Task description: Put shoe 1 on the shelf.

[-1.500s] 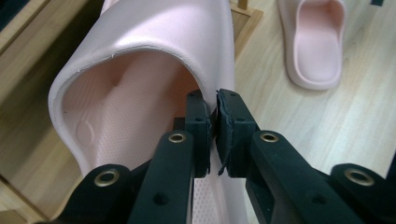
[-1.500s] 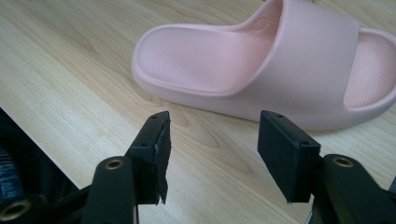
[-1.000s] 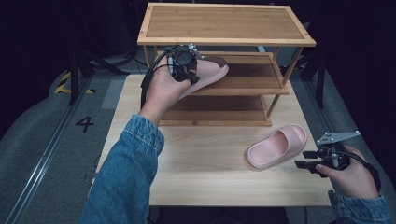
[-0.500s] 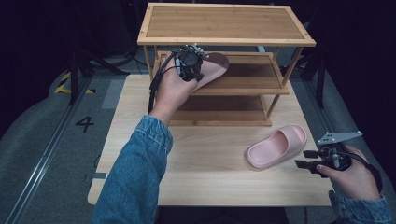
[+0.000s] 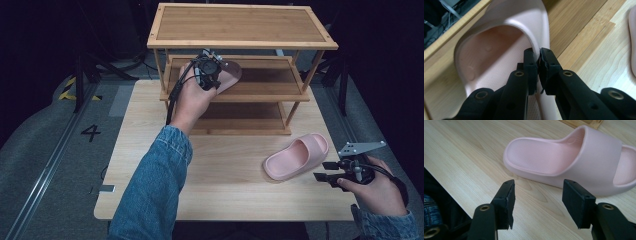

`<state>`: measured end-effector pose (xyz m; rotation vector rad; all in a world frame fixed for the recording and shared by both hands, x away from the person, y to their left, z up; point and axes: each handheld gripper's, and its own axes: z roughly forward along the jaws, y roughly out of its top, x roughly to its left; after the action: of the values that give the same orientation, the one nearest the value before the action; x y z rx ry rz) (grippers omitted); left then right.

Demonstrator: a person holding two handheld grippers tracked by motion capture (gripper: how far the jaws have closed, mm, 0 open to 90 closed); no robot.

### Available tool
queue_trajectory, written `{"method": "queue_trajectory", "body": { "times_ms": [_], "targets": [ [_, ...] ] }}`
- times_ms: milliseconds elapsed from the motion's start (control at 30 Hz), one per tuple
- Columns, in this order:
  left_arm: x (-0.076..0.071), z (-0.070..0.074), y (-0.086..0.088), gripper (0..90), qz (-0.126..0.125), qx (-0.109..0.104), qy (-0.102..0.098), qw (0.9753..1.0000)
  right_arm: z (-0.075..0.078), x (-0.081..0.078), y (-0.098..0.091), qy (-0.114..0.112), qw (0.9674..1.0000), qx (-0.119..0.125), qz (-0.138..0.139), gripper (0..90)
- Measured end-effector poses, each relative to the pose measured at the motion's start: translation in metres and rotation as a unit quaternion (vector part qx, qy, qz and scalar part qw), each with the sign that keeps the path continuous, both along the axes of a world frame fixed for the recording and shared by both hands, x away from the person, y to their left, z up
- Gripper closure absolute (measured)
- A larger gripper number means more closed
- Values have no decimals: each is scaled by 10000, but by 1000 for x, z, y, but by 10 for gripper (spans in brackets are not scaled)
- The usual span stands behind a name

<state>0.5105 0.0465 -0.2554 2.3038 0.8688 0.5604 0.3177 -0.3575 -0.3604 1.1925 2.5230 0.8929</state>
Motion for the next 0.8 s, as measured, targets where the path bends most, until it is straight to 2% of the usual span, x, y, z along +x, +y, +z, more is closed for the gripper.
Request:
{"method": "queue_trajectory", "body": {
  "times_ms": [67, 167, 200, 267, 300, 400, 500, 667, 800],
  "targets": [
    [0, 0, 0, 811, 22, -14, 3, 10000, 2, -1, 0, -49, 10000, -19, 31, 446],
    [-3, 3, 2, 601, 72, -35, 8, 10000, 2, -1, 0, -44, 10000, -3, 28, 444],
    [-5, 7, 6, 596, -47, 46, -94, 9999, 2, -1, 0, -39, 10000, -13, 18, 443],
    [-12, 13, 14, 533, -106, -190, 4, 9998, 1, 0, 0, -10, 10000, -31, 5, 442],
    [-18, 14, 19, 523, -134, -335, 28, 9993, 0, 1, 1, -24, 10000, -26, 44, 442],
    [-34, 22, 35, 522, -255, -435, -37, 9987, 2, 1, 3, -51, 10000, -25, 51, 442],
    [-48, 27, 52, 523, -332, -603, 83, 9976, 6, 1, 5, -133, 9999, -35, 72, 442],
    [-70, 30, 75, 505, -438, -726, 115, 9963, 6, 4, 8, -144, 9998, -37, 100, 442],
    [-85, 25, 91, 499, -417, -778, 130, 9960, 7, 7, 10, -146, 9998, -23, 119, 442]
  ]
}}
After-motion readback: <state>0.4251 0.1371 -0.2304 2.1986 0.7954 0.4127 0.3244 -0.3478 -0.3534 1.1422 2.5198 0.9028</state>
